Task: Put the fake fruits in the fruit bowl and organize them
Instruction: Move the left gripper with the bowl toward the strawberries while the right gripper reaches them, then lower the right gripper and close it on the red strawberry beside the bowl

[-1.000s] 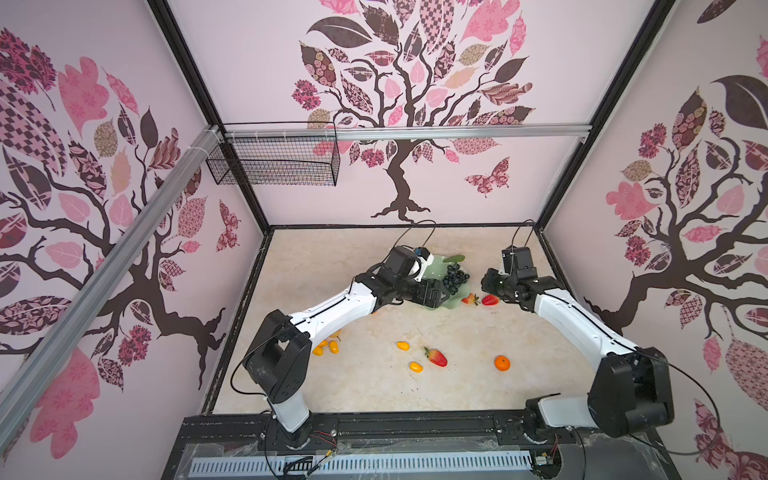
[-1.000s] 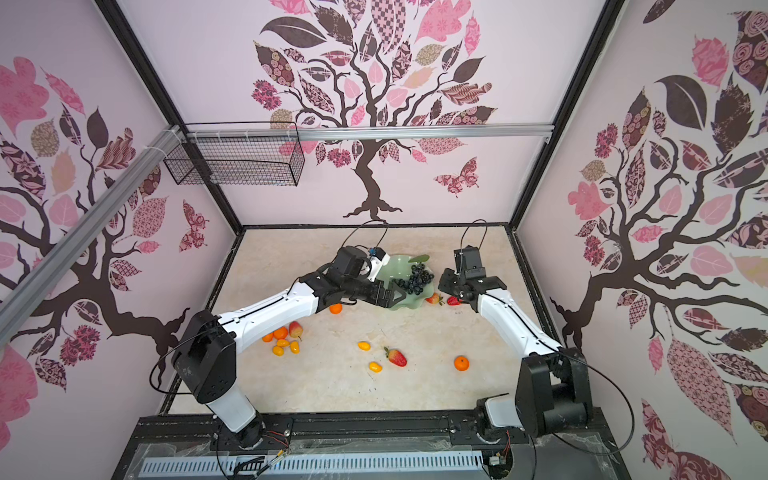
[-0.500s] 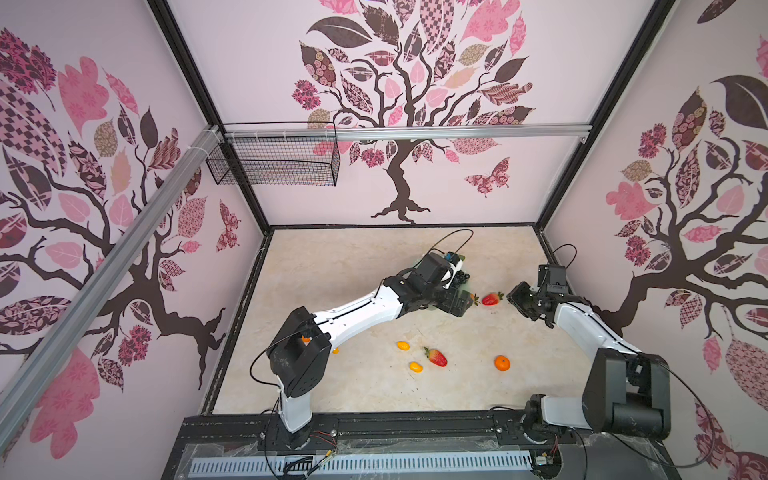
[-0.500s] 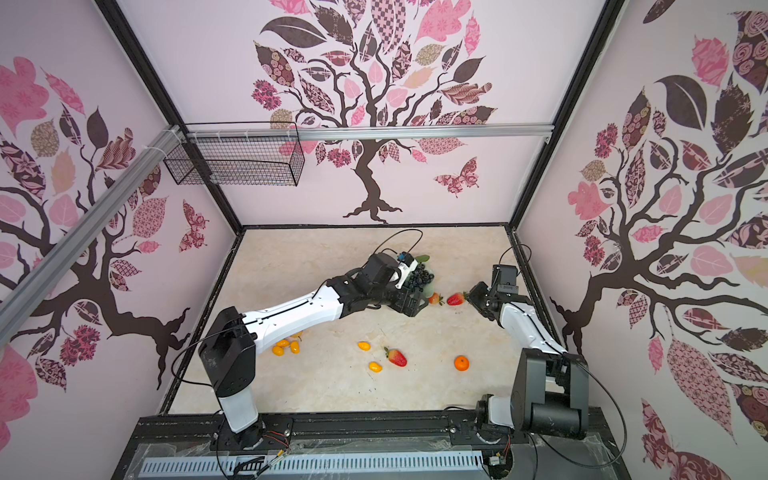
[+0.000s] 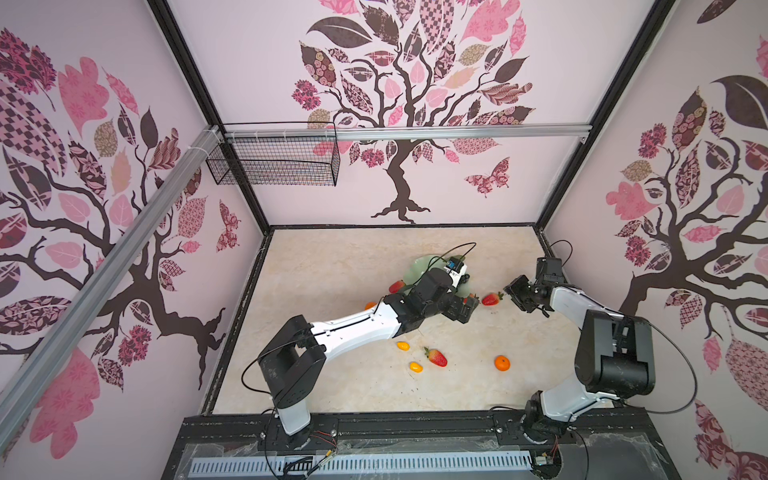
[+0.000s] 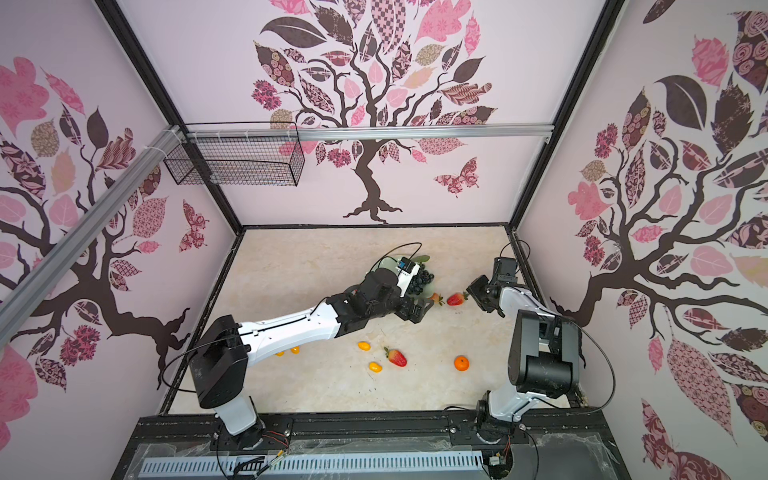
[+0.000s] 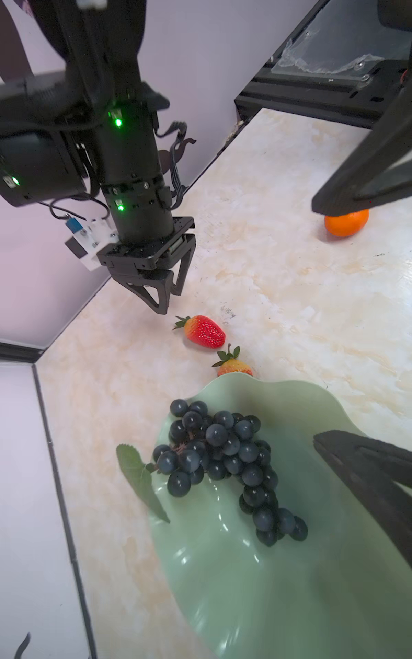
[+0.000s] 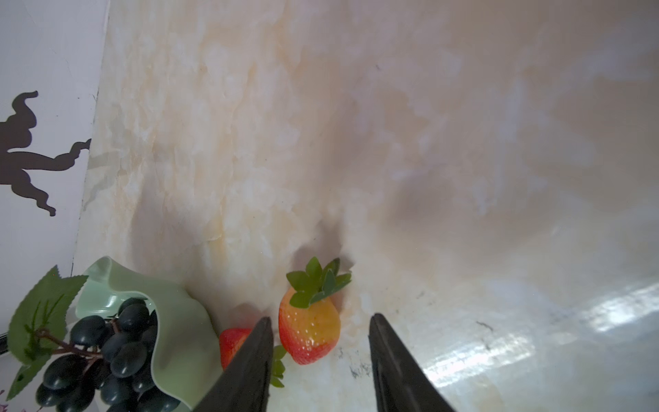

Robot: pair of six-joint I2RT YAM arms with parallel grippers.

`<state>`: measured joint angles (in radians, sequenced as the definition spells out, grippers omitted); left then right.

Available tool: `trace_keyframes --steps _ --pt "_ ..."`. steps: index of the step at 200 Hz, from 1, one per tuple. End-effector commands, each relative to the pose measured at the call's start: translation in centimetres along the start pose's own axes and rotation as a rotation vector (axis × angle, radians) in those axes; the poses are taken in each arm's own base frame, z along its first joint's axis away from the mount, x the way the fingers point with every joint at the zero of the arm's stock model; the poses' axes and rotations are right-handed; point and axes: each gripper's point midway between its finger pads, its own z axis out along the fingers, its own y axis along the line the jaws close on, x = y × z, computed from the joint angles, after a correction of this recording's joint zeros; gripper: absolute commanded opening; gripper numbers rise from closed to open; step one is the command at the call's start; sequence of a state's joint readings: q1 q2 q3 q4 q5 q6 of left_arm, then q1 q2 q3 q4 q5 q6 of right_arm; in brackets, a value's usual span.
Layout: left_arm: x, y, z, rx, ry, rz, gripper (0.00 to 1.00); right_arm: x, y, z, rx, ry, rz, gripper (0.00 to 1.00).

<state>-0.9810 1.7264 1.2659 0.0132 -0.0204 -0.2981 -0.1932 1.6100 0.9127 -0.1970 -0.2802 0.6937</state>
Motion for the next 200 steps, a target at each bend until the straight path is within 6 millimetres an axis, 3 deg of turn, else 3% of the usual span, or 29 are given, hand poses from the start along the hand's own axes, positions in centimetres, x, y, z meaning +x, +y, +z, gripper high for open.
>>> trace_keyframes --steps 1,48,129,200 --pt "-2.9 -2.0 -1.8 -0.007 -0.184 0.113 0.98 -0.5 0.8 0.9 -0.017 0.033 0.013 0.48" --pt "-1.5 -4.7 -1.8 0.045 -0.163 0.204 0.98 0.1 0.2 2.9 0.018 0.121 0.025 0.46" --pt "-1.4 -4.8 -1.6 0.052 -0.156 0.197 0.98 1.2 -0.8 4.7 0.037 0.189 0.04 0.43" --pt "-1.1 -4.7 -1.4 0.051 -0.146 0.183 0.98 1.2 -0.8 5.0 0.04 0.195 0.044 0.31"
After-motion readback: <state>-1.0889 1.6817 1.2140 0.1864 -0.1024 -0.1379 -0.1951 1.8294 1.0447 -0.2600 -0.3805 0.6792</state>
